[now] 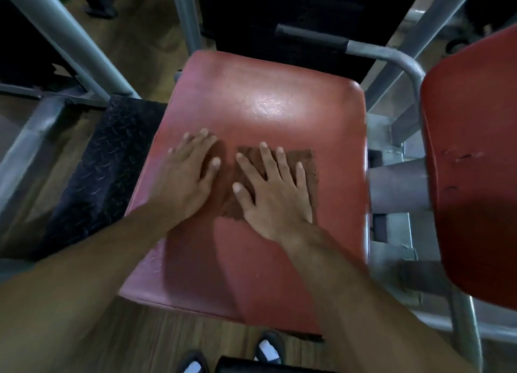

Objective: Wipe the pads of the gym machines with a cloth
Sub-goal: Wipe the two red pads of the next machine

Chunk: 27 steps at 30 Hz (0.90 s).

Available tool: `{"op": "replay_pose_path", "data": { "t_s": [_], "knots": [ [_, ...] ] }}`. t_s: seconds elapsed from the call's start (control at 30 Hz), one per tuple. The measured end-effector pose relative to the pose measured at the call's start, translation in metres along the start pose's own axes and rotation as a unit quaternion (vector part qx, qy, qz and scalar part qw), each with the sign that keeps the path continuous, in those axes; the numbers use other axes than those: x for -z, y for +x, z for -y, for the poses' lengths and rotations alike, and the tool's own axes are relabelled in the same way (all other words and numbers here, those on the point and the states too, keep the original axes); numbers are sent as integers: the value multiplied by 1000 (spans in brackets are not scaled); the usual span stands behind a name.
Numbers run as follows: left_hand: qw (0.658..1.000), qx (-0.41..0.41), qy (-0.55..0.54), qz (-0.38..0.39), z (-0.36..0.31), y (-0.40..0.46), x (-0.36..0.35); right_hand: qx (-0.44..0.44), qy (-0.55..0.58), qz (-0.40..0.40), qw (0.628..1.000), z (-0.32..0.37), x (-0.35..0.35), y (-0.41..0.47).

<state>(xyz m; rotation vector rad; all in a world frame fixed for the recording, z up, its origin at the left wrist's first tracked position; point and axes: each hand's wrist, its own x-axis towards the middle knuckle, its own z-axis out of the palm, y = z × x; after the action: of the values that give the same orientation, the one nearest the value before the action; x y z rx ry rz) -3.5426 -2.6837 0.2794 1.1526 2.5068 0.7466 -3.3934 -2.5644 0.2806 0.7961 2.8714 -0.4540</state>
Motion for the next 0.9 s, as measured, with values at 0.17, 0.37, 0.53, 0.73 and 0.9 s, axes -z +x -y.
{"op": "replay_pose_path", "data": {
  "t_s": [0.17,0.37,0.53,0.73,0.9],
  "knots": [
    [983,-39,176,45,10,-10,2,-77,-42,15,996,-47,14,-22],
    [980,-38,185,57,9,-11,3,-118,-59,26,991,-60,11,-76],
    [981,-46,178,55,9,-11,5,-207,-10,-25,978,-48,3,-100],
    [982,-48,172,59,10,-12,4,-223,-30,-16,974,-32,-1,-123],
    [983,-39,173,54,9,-11,4,-185,-40,43,981,-4,-5,-122]
  ]
}}
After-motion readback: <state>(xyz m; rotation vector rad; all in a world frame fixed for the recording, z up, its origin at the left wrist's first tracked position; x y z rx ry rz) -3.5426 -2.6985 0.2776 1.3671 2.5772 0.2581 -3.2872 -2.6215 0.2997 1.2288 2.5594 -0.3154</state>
